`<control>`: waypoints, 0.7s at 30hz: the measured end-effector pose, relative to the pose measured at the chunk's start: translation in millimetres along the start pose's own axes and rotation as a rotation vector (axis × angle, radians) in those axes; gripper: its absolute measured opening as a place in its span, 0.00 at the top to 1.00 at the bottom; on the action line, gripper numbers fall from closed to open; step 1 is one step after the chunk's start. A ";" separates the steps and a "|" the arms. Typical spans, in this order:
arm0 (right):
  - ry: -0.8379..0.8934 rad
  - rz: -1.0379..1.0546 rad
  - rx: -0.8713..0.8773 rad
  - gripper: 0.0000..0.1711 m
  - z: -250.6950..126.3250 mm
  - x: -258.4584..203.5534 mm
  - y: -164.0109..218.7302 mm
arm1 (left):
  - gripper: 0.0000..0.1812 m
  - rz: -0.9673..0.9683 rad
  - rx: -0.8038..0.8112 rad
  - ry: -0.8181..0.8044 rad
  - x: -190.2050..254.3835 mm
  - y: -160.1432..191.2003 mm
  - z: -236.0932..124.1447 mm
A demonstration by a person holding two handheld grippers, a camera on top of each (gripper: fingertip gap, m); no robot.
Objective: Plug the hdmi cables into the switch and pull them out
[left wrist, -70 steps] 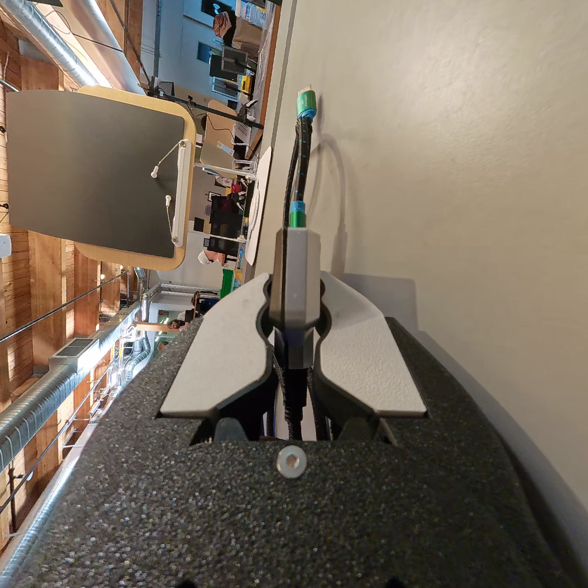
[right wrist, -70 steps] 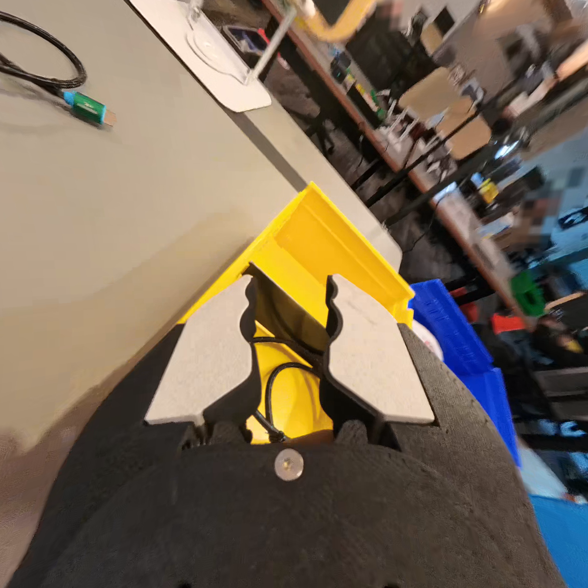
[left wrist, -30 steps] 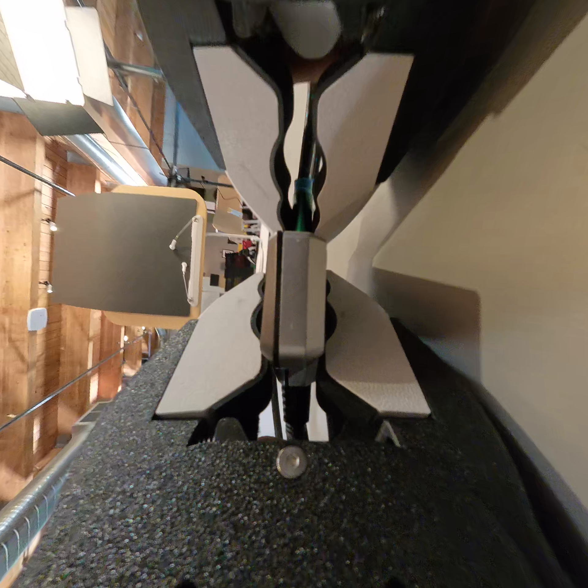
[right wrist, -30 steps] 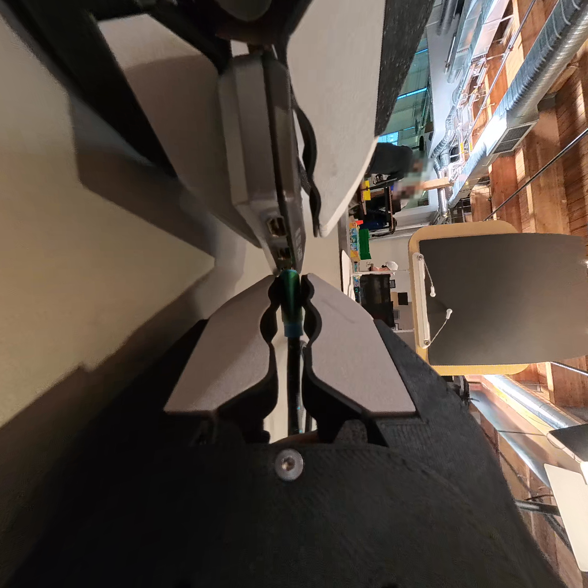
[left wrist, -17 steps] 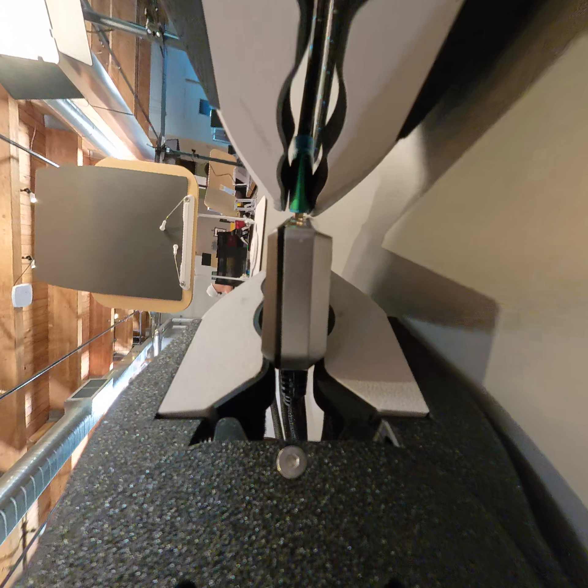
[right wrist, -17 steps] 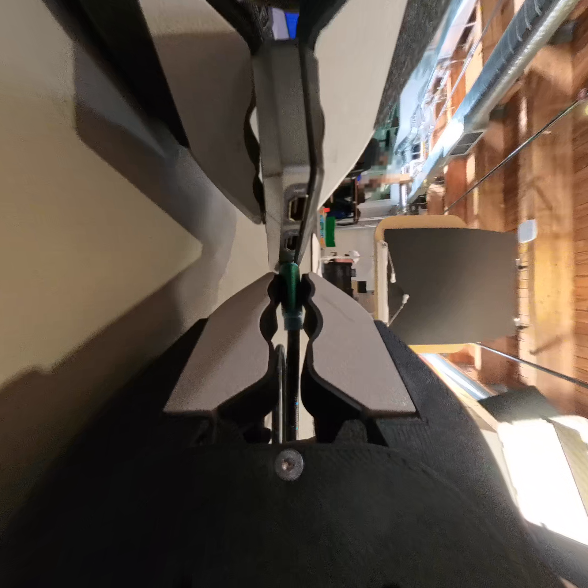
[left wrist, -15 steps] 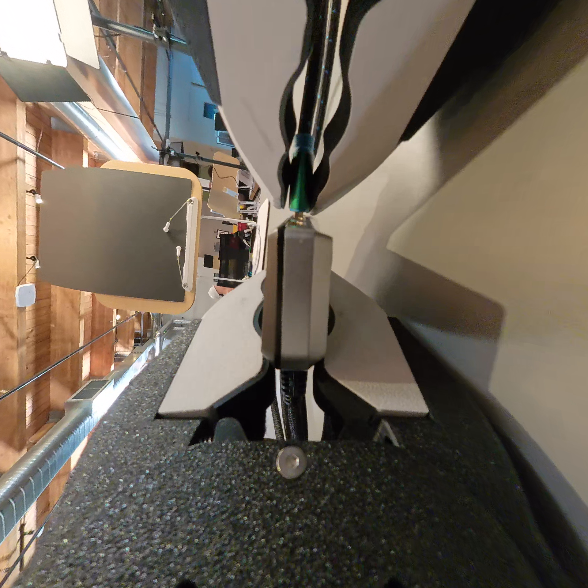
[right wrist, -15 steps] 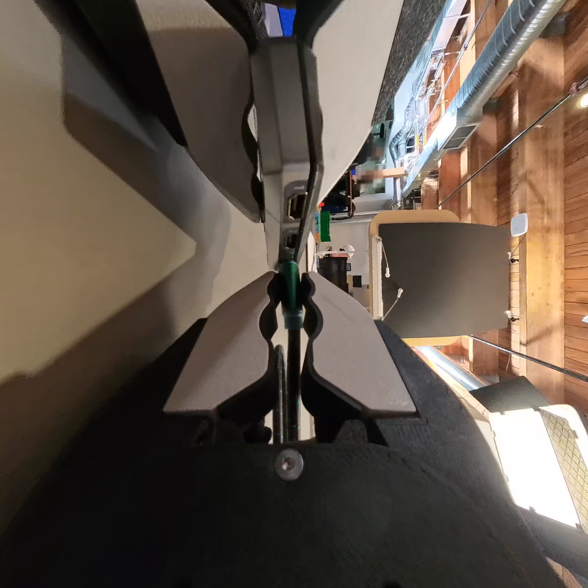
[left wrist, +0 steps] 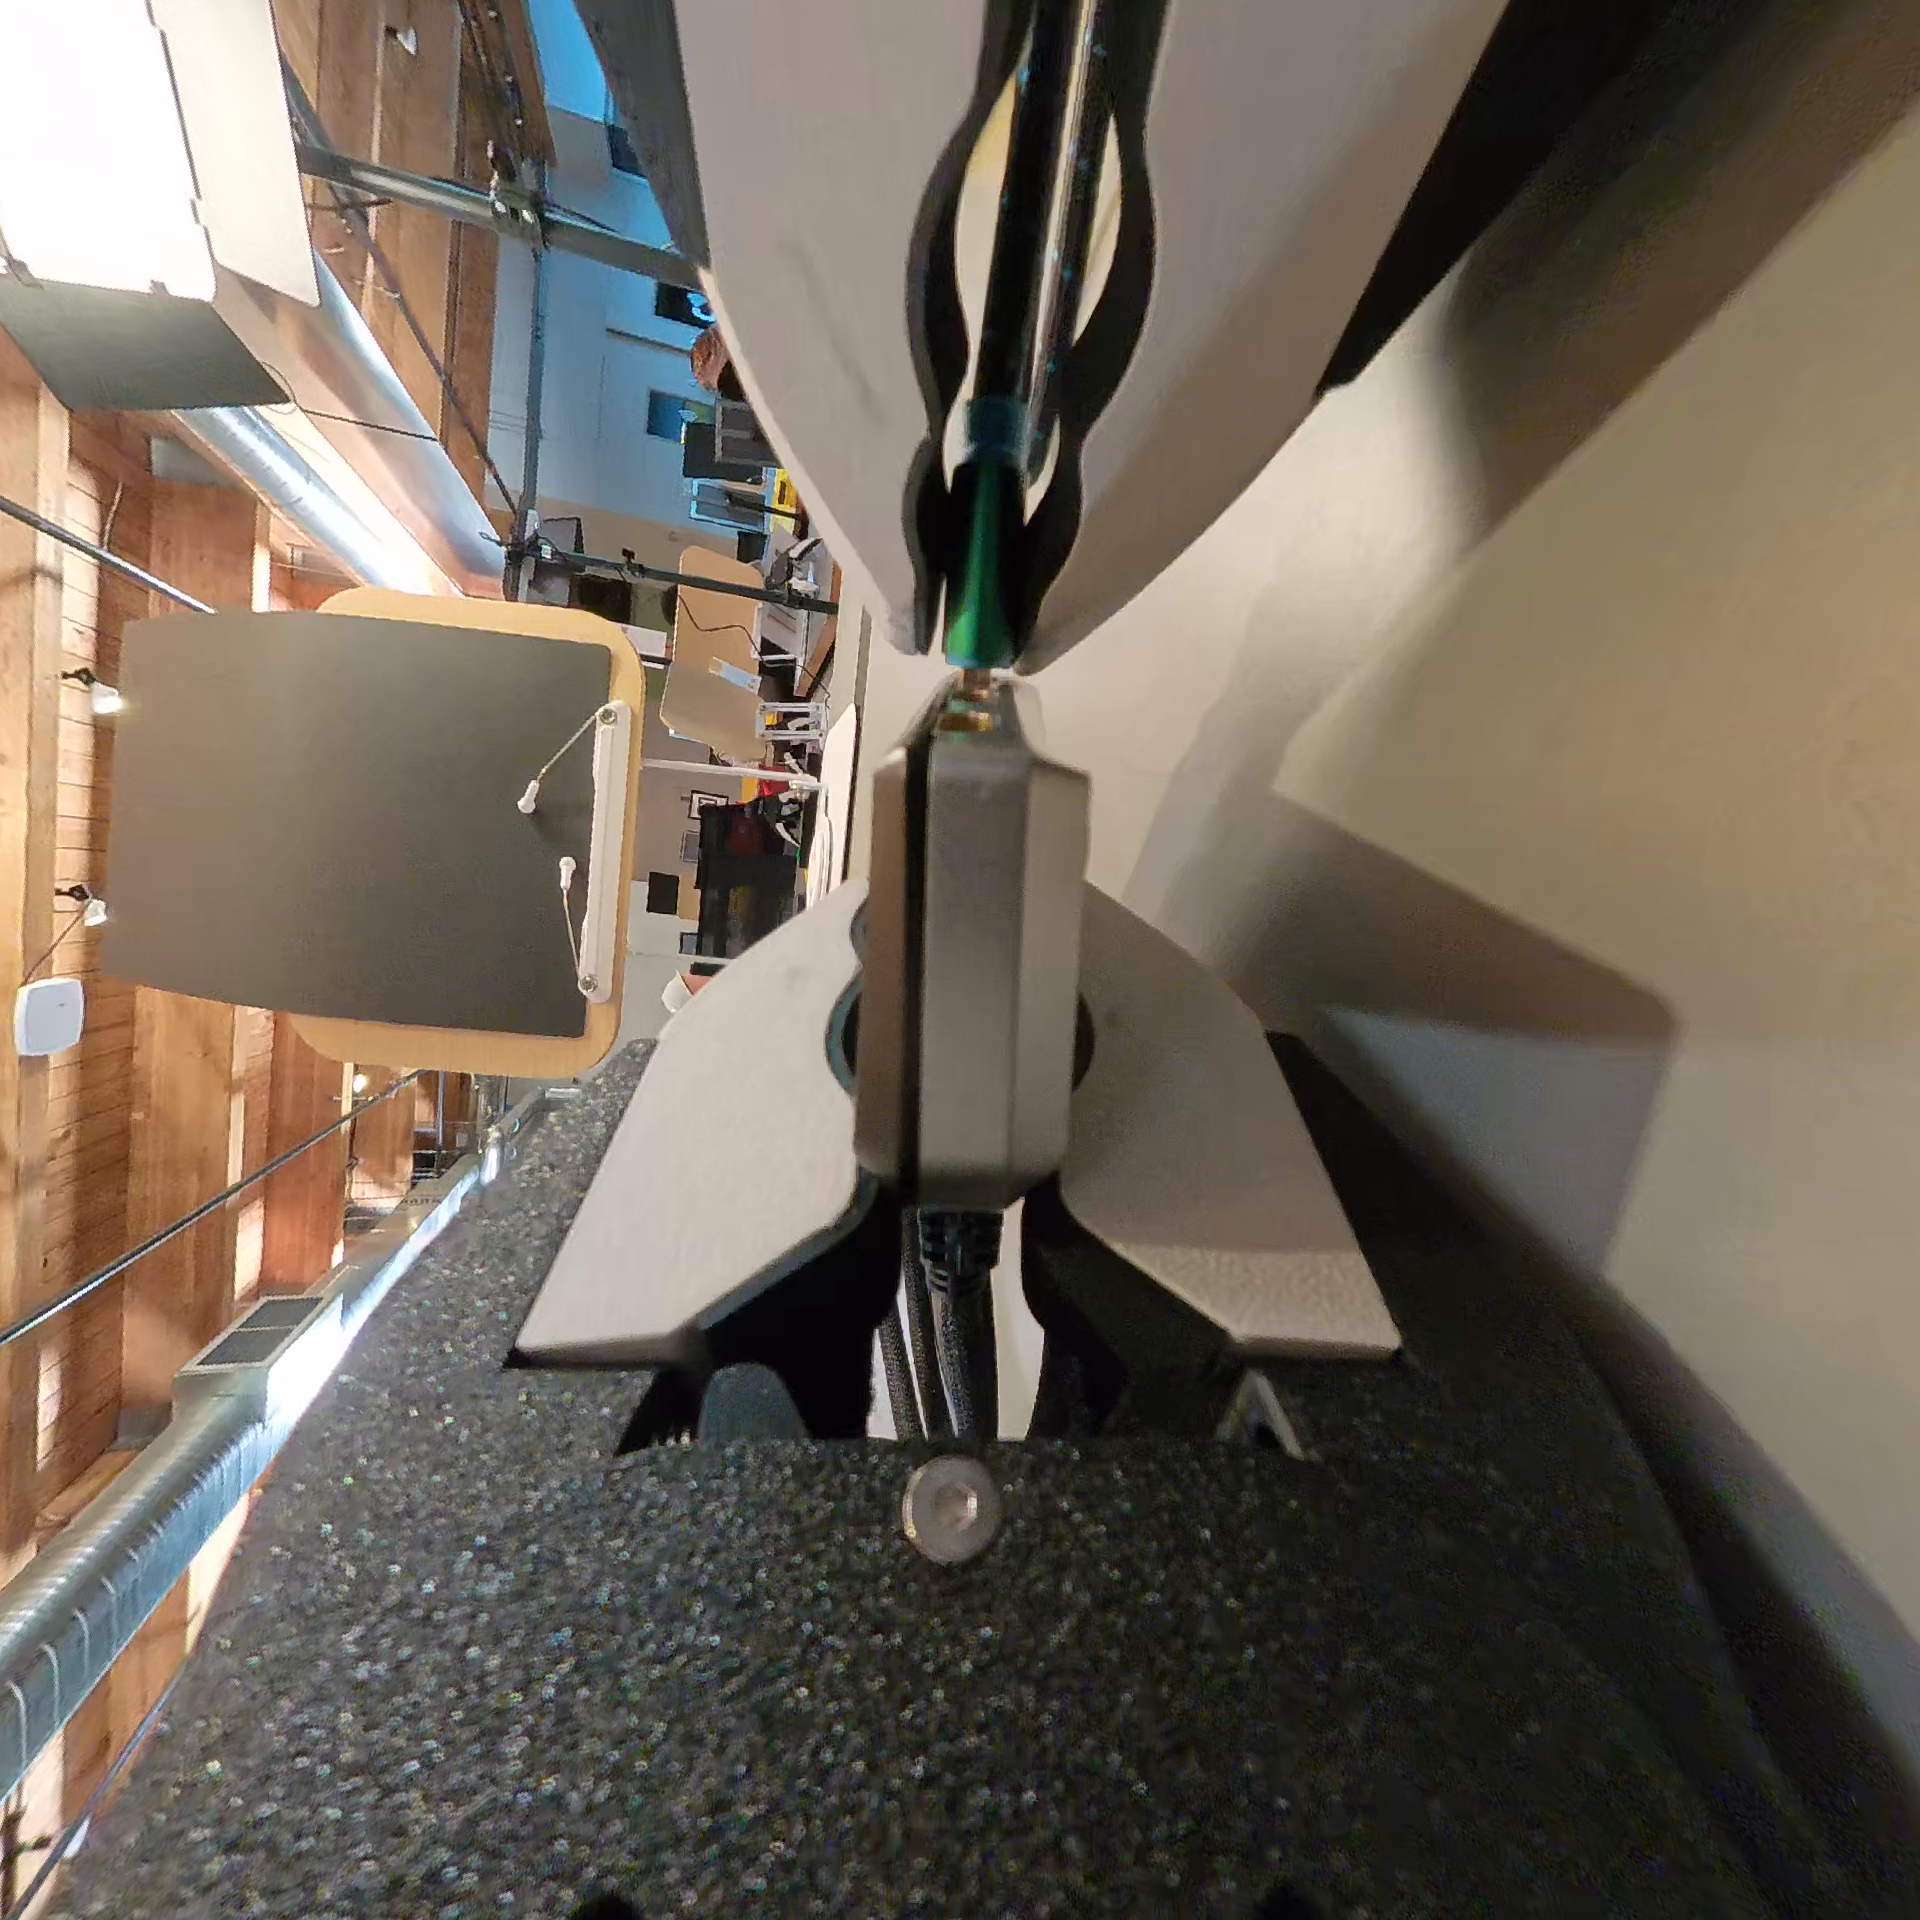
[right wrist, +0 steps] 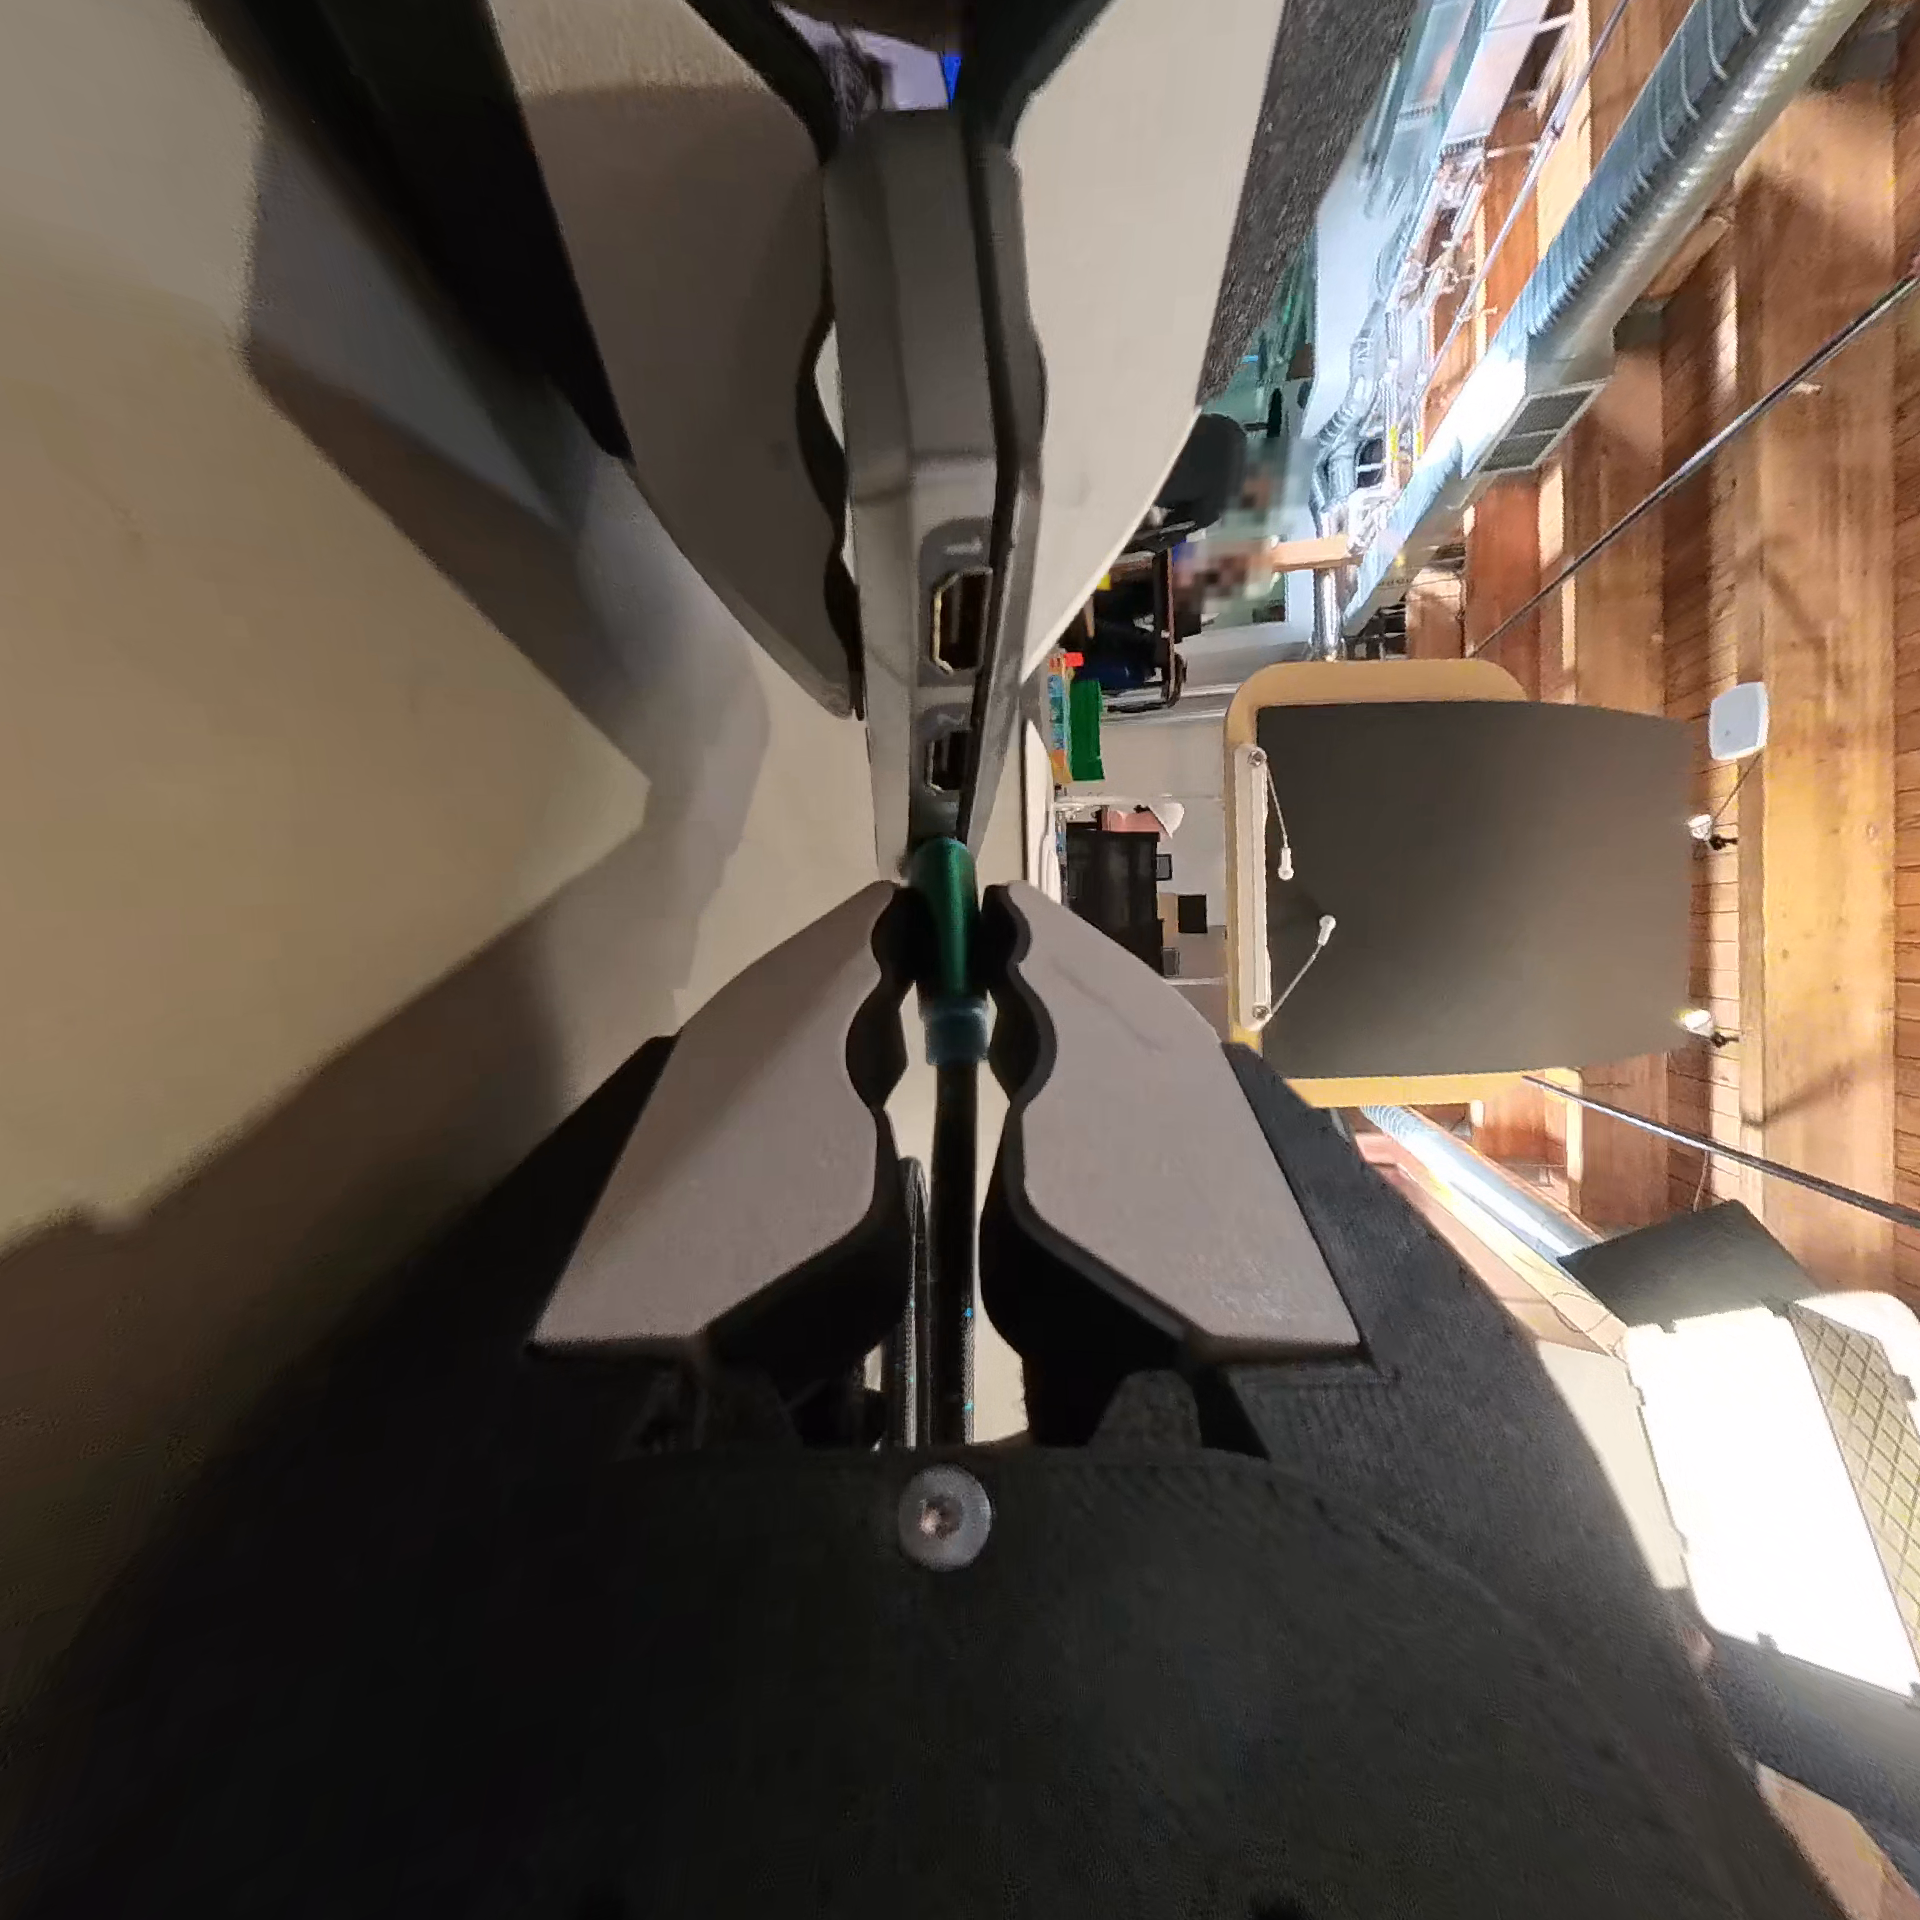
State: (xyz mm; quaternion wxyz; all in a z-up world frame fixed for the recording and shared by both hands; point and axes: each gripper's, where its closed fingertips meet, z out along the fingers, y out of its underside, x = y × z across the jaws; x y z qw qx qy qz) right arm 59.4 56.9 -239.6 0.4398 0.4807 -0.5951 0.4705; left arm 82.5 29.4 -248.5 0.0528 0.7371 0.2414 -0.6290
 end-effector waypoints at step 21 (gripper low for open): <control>0.238 0.539 0.108 0.93 -117.4 131.2 72.1 | 0.87 -0.121 -0.124 -0.024 -13.3 50.0 -10.5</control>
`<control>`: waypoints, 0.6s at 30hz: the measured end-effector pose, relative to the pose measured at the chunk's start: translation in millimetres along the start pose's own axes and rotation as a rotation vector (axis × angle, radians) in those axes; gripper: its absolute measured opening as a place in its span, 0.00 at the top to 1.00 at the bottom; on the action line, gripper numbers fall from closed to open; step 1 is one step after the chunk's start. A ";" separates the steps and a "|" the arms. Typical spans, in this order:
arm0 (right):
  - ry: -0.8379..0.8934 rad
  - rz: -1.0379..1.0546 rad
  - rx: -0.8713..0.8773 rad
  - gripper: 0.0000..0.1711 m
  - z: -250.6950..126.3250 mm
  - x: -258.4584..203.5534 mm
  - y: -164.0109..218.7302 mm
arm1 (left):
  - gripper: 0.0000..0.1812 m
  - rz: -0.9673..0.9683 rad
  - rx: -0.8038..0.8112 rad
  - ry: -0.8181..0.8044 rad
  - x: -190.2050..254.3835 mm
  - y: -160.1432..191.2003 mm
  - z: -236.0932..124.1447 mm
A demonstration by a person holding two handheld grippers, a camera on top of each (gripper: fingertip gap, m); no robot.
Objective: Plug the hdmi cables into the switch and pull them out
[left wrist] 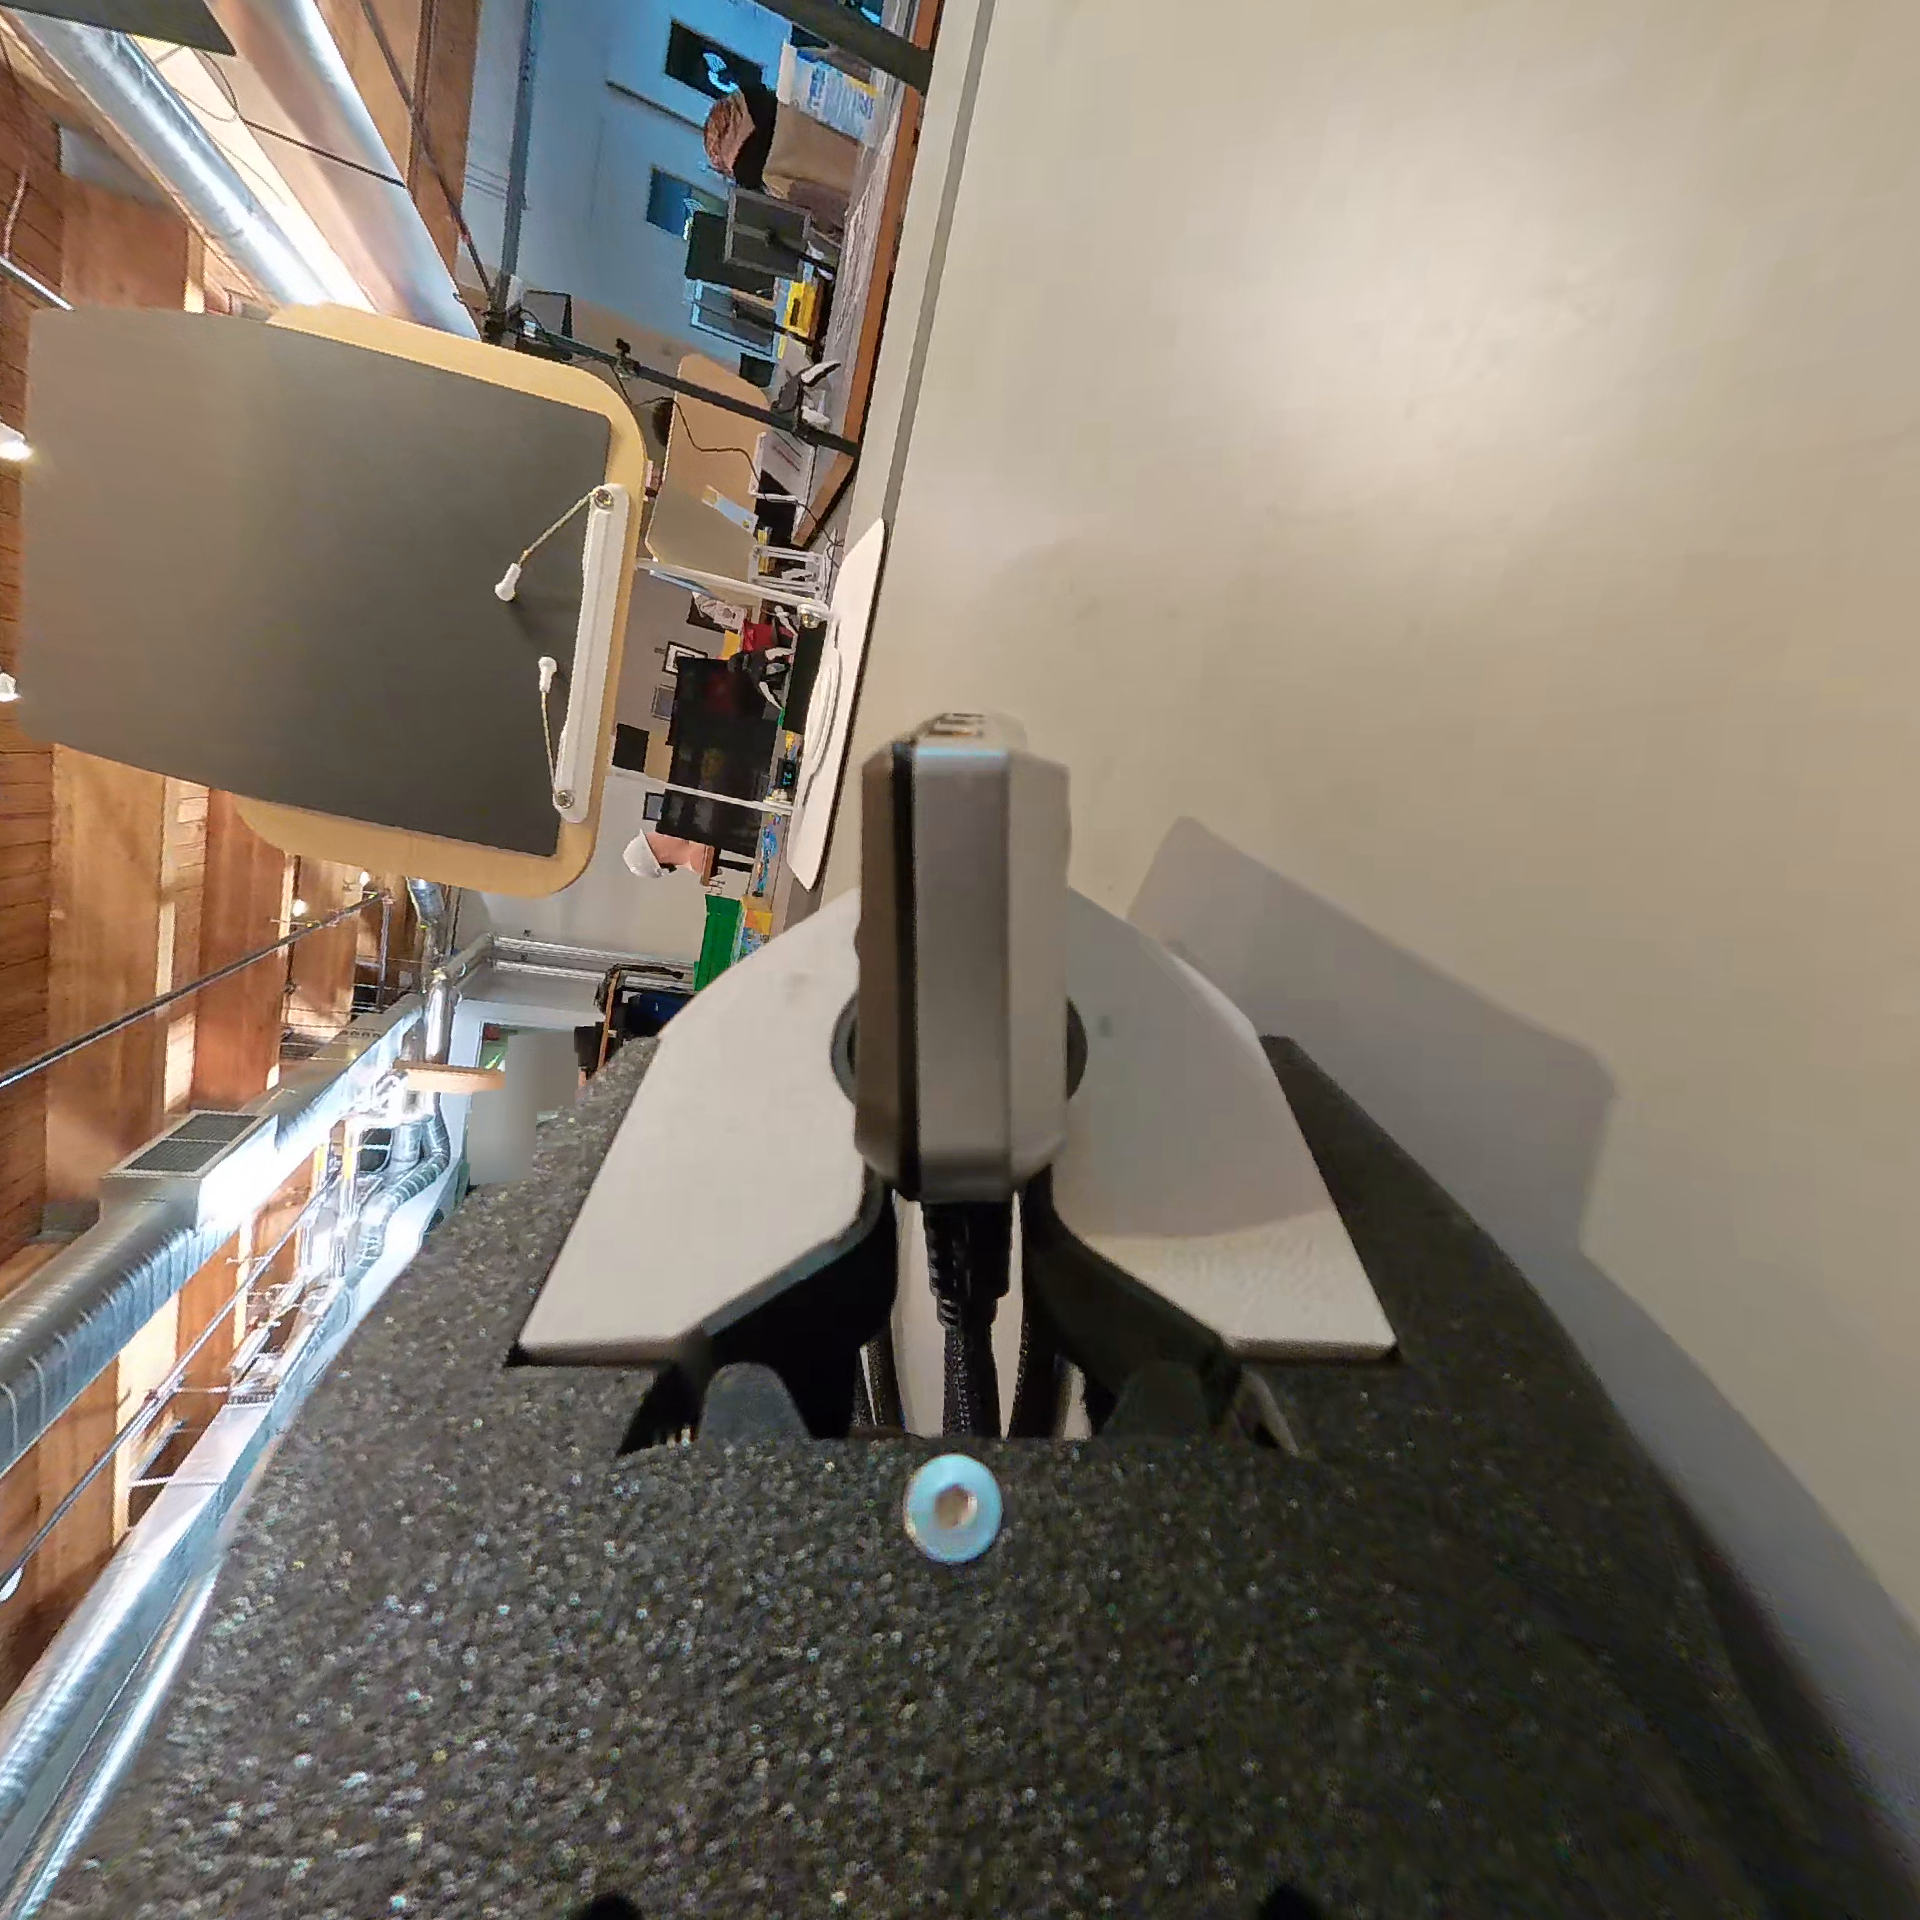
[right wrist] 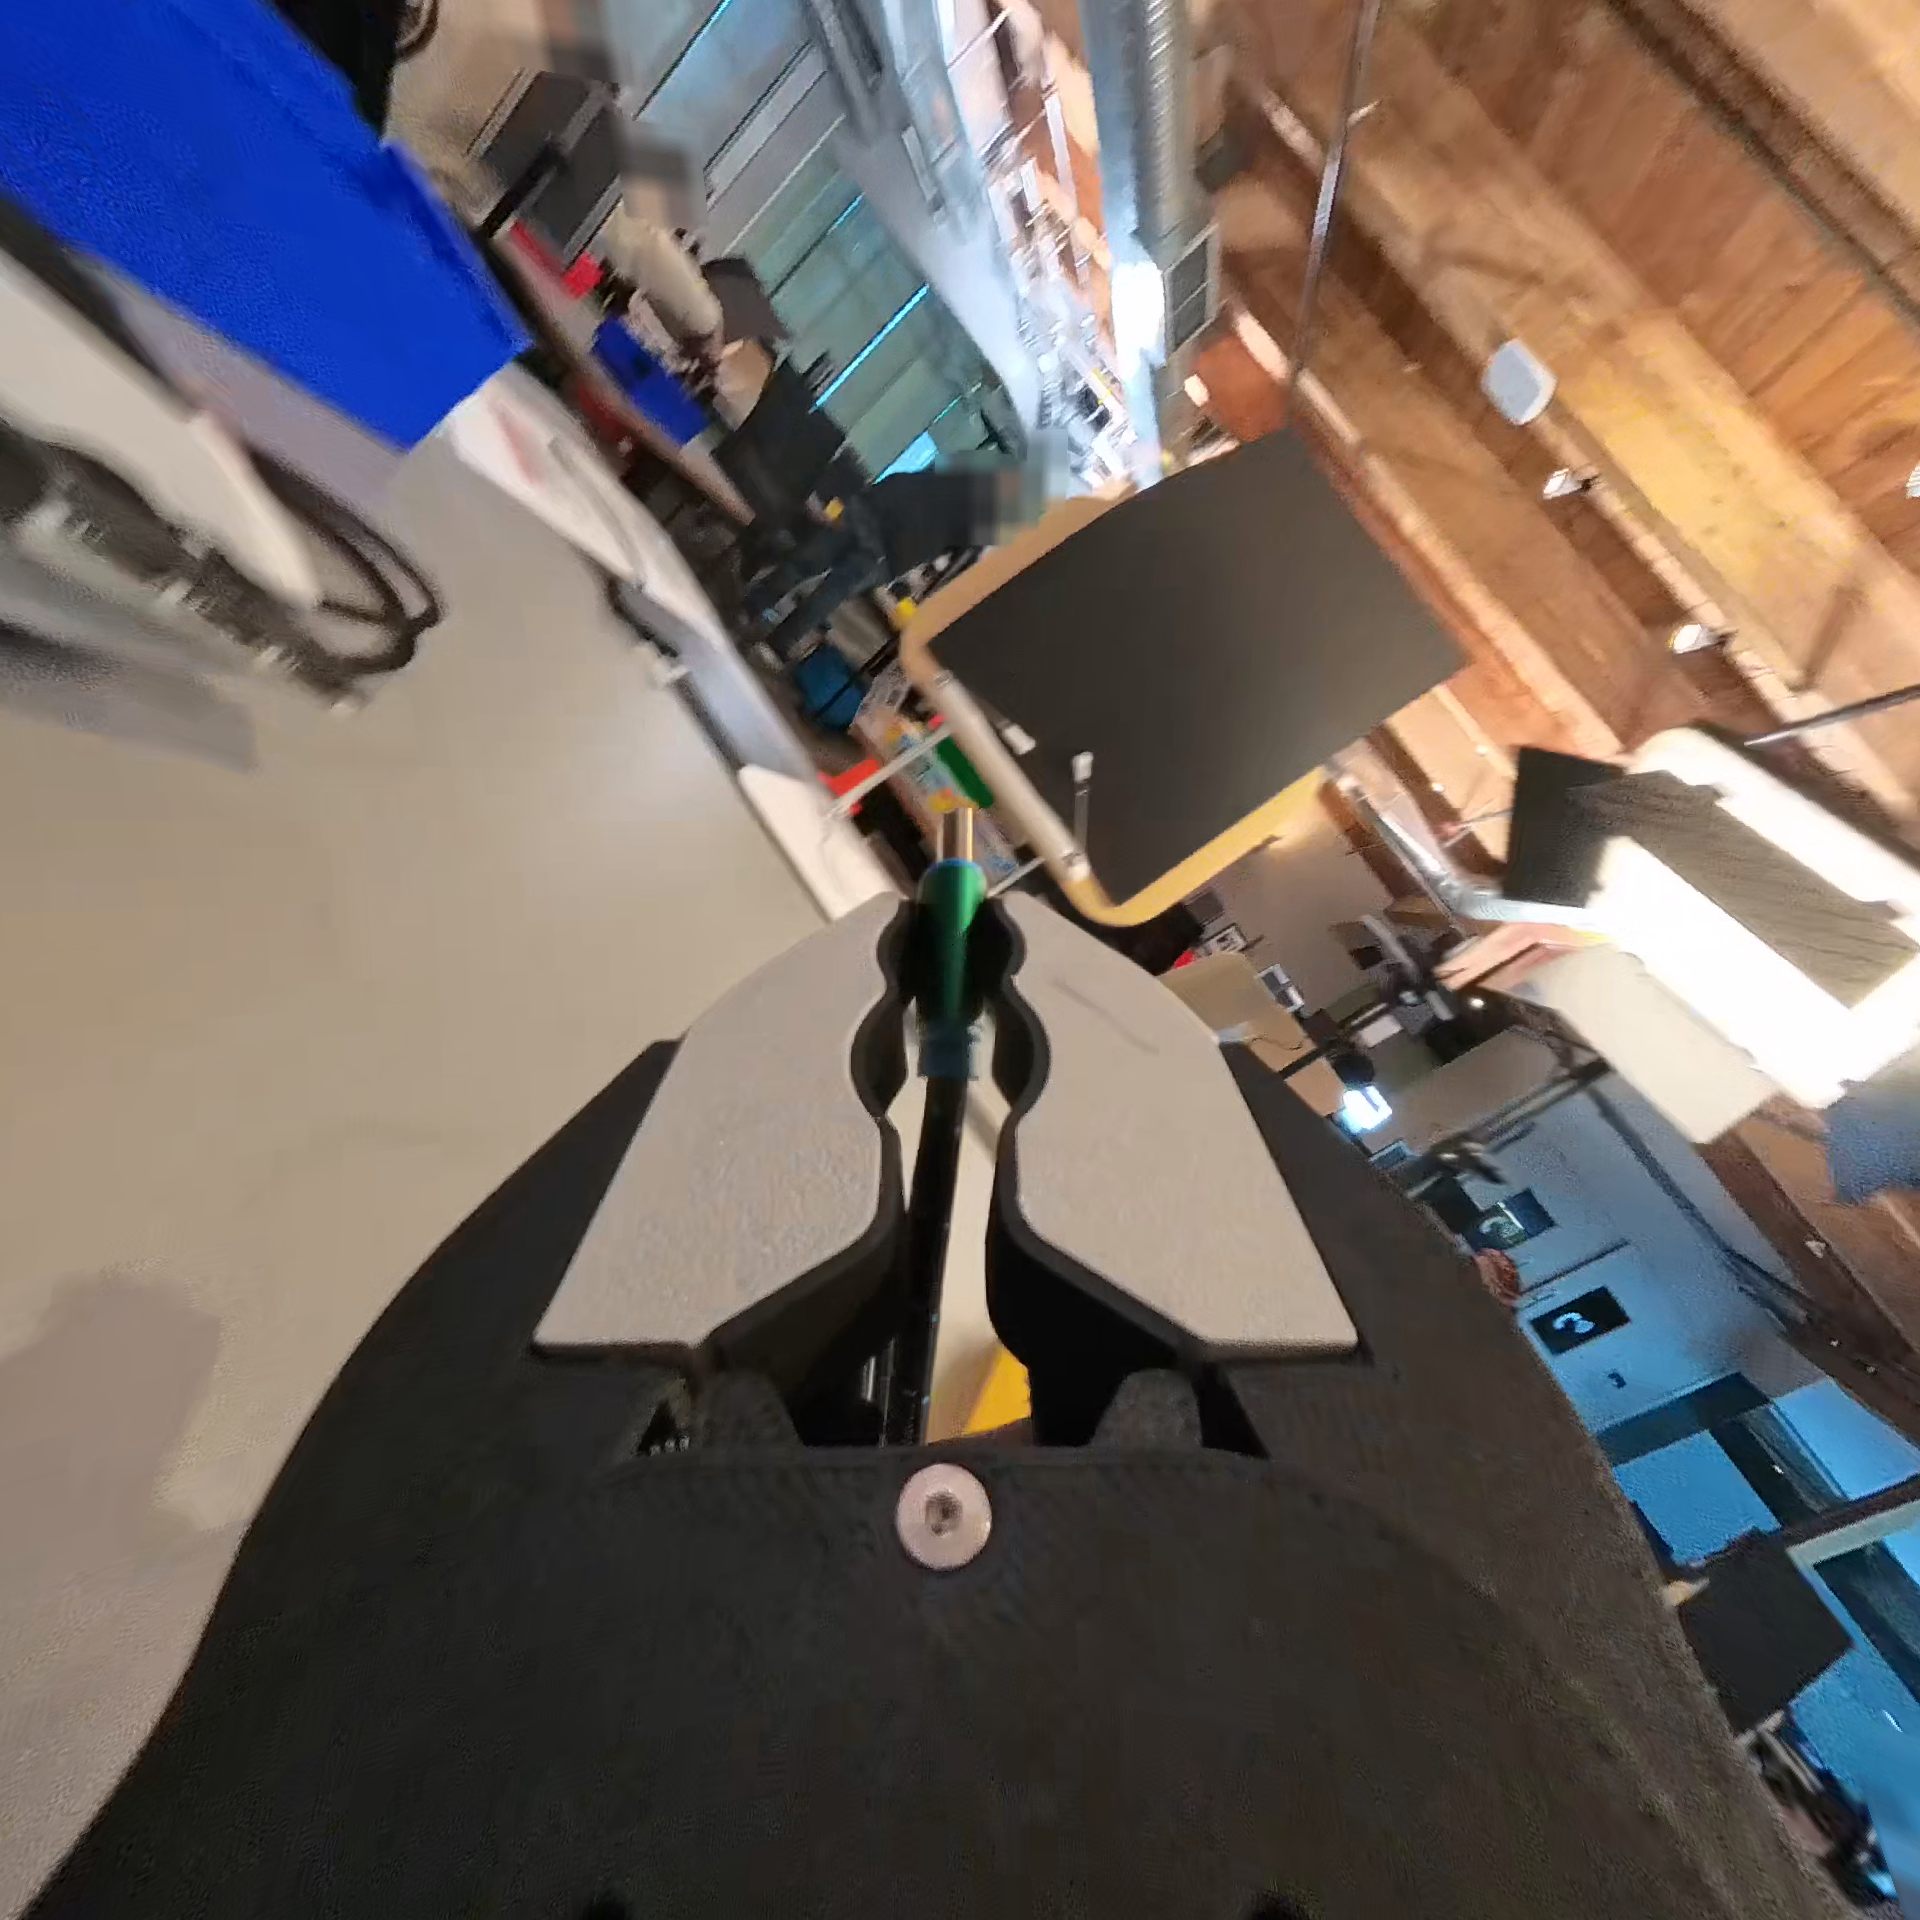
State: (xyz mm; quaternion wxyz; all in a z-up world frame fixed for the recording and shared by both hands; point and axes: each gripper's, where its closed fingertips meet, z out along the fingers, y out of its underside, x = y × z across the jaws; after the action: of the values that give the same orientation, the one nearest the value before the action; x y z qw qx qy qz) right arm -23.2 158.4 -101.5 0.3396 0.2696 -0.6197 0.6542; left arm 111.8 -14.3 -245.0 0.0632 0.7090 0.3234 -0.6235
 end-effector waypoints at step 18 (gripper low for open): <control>-0.108 0.022 -0.418 0.93 -21.1 110.7 173.3 | 0.87 0.023 -0.015 0.011 4.0 1.7 1.6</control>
State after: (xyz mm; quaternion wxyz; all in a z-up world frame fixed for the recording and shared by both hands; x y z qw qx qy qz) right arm -225.7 191.3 -126.4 0.3474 0.2210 -0.7621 0.4997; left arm 111.4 -14.9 -249.6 0.0742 0.7155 0.3202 -0.6164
